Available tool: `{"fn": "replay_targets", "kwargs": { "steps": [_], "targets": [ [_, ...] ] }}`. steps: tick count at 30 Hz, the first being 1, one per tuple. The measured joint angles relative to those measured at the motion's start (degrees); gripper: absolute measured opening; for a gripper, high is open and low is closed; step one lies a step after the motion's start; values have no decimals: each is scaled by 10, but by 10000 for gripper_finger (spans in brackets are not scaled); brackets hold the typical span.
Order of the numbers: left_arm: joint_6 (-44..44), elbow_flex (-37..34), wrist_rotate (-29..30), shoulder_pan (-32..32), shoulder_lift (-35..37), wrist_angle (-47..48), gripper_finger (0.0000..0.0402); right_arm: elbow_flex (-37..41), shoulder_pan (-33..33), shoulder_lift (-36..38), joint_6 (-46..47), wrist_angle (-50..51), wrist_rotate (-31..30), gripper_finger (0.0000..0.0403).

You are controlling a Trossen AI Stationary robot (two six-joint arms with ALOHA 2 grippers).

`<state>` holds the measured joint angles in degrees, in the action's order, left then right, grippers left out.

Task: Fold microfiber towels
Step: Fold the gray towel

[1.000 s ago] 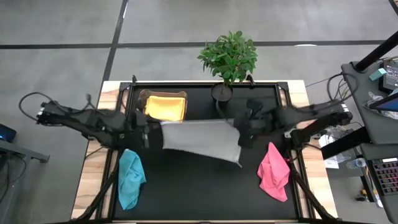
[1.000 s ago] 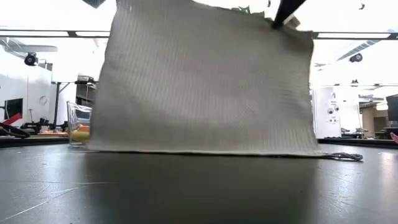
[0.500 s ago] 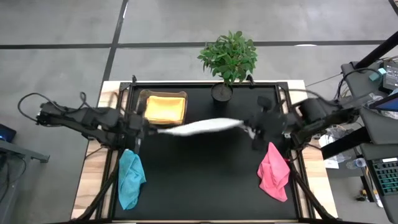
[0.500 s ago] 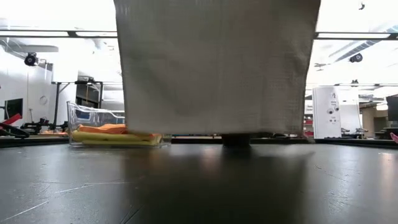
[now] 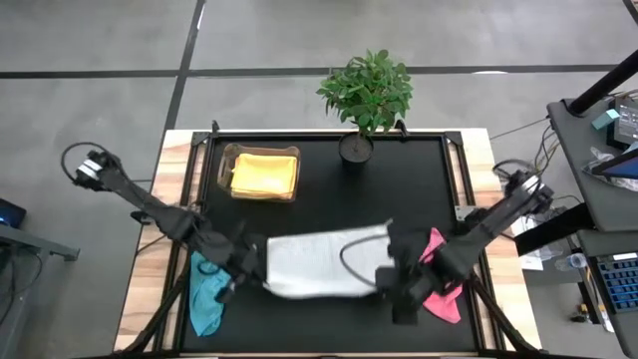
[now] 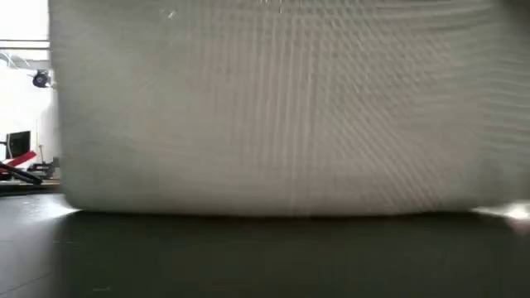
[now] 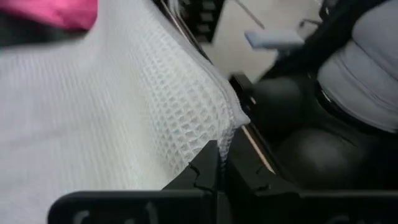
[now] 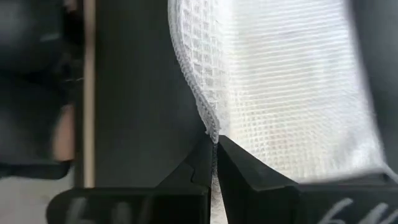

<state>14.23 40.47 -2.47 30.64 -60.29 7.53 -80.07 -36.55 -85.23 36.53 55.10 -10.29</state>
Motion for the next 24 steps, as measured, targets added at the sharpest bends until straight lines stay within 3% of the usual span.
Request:
{"fn": "replay_targets", "kwargs": {
  "steps": [5,10,16,24],
  "targets": [
    [77,5,-8,48,-94,-35,0,17,-17,-66,9,-85,66,8],
    [105,7,3,51,-156,-39,0,18,2,-115,-12,-81,72,8],
    [107,5,69,23,-189,15,0,19,49,-143,-37,-22,-5,8],
    [109,4,164,-9,-146,153,0,26,114,-142,-67,24,-52,8]
  ]
}}
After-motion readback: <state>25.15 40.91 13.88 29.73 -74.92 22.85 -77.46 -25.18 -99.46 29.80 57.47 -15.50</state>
